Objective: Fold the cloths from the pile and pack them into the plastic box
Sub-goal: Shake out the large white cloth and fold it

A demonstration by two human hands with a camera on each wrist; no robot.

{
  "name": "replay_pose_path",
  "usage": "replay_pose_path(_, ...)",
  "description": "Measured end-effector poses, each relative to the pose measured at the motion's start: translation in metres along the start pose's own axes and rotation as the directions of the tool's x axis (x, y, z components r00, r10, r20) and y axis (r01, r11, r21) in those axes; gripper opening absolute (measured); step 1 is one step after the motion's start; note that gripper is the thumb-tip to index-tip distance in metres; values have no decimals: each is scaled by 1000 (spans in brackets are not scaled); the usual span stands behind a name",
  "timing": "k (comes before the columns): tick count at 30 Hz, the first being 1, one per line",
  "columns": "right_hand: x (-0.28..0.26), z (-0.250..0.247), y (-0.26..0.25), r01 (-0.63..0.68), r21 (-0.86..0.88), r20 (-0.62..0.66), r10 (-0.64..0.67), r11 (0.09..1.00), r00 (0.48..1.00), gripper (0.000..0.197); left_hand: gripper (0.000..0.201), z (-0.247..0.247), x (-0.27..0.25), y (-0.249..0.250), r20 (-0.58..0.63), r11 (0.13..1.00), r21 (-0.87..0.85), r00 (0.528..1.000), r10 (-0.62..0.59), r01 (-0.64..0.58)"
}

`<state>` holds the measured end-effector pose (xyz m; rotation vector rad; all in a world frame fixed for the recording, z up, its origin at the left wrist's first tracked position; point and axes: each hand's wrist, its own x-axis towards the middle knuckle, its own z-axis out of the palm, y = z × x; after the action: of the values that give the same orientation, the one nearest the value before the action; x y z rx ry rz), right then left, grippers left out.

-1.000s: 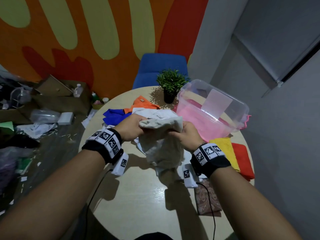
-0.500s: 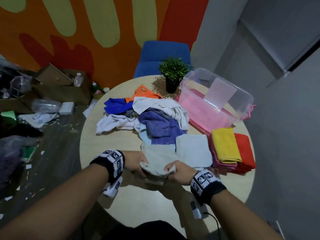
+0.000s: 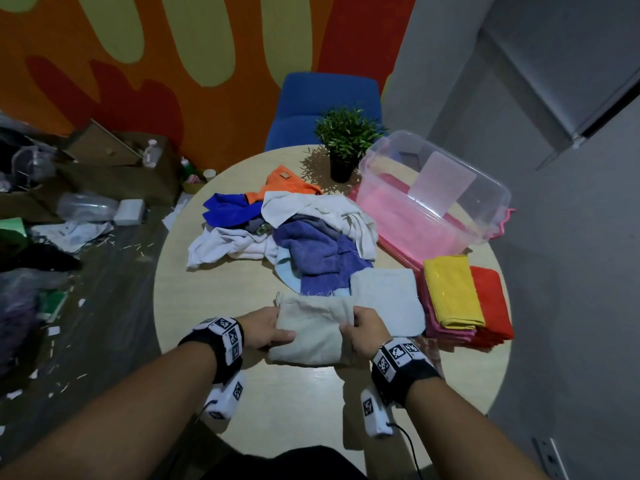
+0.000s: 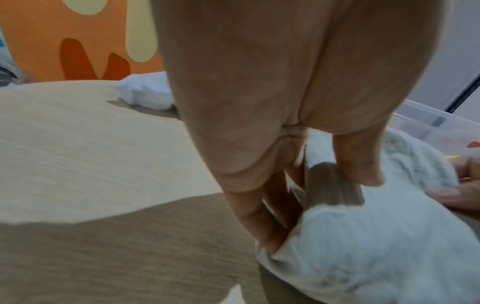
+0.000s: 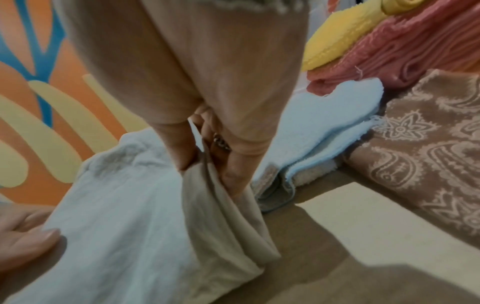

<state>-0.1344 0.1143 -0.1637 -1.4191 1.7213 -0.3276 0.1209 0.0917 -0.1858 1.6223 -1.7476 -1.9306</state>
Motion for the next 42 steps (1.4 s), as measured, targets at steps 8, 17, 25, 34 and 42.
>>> replay_pose_path(8,12,0,-11,-150,73,-135,159,986,978,26,51,6,21,2,-230,963,103,948,-222,250)
replay_pose_path(17,6,23,-17,437,-595,239,-370,674,898,47,39,10,27,23,-573,807,447,816,-73,386)
replay_pose_path(25,6,36,2,468,-622,452,-199,628,869,92,41,19,26,16,-106,541,841,977,183,-10)
replay_pose_path(34,-11,32,9,486,-678,445,-218,552,869,92,98,30,5,12,91,329,936,989,117,-125)
replay_pose_path(42,-16,40,11,479,-706,389,-279,522,878,53,28,39,0,18,30,322,942,976,215,-100)
